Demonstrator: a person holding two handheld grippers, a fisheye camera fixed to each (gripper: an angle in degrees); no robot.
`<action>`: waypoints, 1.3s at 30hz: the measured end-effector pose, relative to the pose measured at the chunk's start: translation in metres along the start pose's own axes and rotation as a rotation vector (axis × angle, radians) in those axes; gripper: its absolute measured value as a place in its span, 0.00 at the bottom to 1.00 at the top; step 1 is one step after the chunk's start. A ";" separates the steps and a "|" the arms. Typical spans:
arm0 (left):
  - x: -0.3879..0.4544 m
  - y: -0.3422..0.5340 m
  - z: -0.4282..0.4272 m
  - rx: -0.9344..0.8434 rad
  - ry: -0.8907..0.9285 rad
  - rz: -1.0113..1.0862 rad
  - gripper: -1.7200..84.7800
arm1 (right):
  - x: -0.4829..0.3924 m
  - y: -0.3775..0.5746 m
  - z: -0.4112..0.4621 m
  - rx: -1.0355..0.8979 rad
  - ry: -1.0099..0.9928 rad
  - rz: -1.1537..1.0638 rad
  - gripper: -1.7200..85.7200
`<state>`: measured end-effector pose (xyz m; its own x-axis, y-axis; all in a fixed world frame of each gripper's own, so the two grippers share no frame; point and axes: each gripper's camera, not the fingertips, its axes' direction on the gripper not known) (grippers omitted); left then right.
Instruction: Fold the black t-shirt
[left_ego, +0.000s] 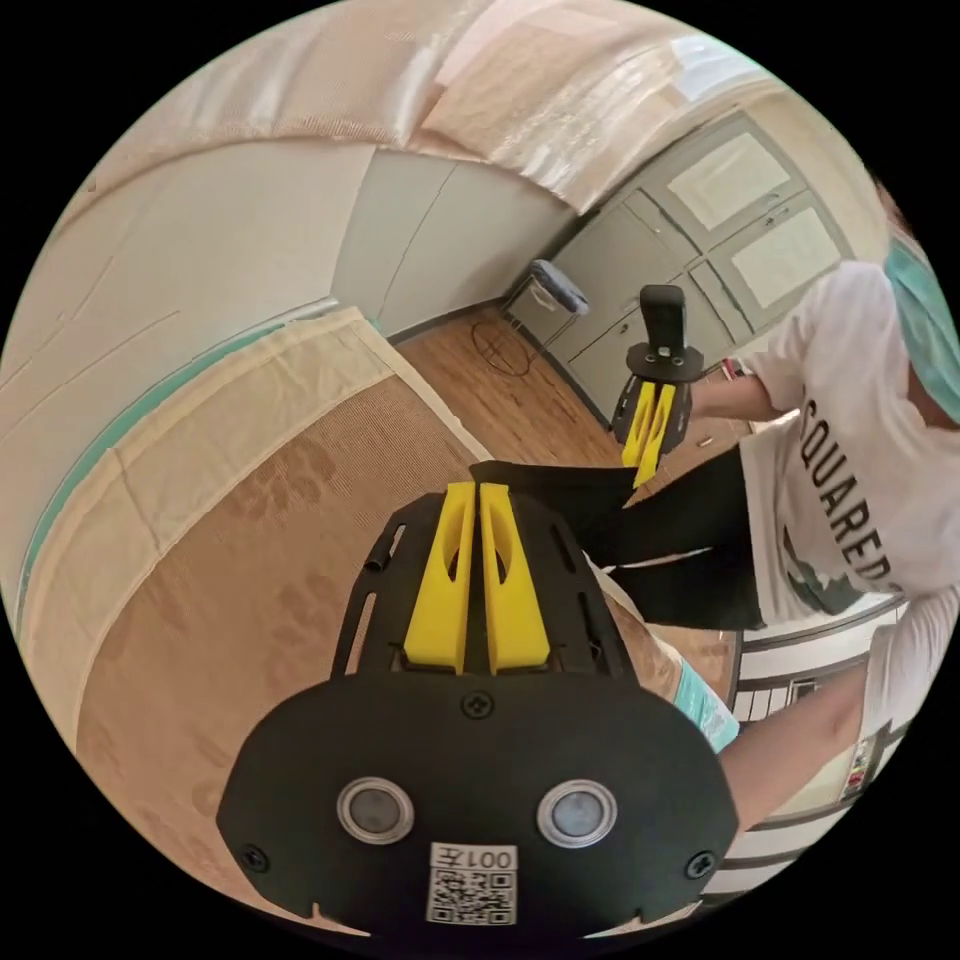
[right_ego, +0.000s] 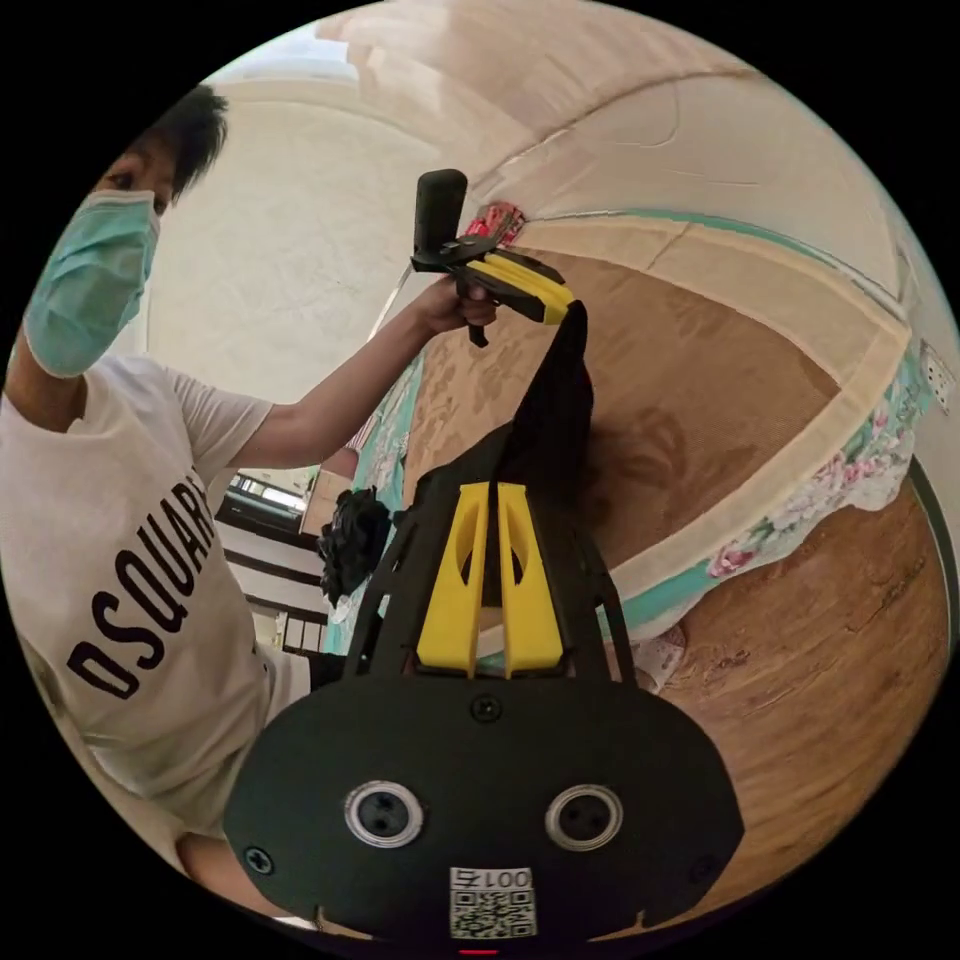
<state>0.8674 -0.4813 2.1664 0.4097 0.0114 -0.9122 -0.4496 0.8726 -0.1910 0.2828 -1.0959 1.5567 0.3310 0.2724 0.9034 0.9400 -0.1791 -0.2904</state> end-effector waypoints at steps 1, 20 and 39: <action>0.011 0.021 -0.012 0.011 -0.011 -0.004 0.01 | -0.007 -0.001 0.011 -0.016 -0.011 -0.021 0.03; 0.164 0.378 -0.003 0.321 -0.186 -0.806 0.06 | -0.119 0.073 0.285 -0.514 0.238 -0.289 0.05; 0.257 0.448 0.008 0.291 -0.254 -0.992 0.01 | -0.231 0.097 0.434 -0.460 0.653 -0.312 0.03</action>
<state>0.7777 -0.0840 1.8495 0.6574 -0.6965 -0.2874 0.3692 0.6303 -0.6829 0.3335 -0.7654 1.1832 -0.1838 -0.2011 0.9622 0.8066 -0.5903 0.0307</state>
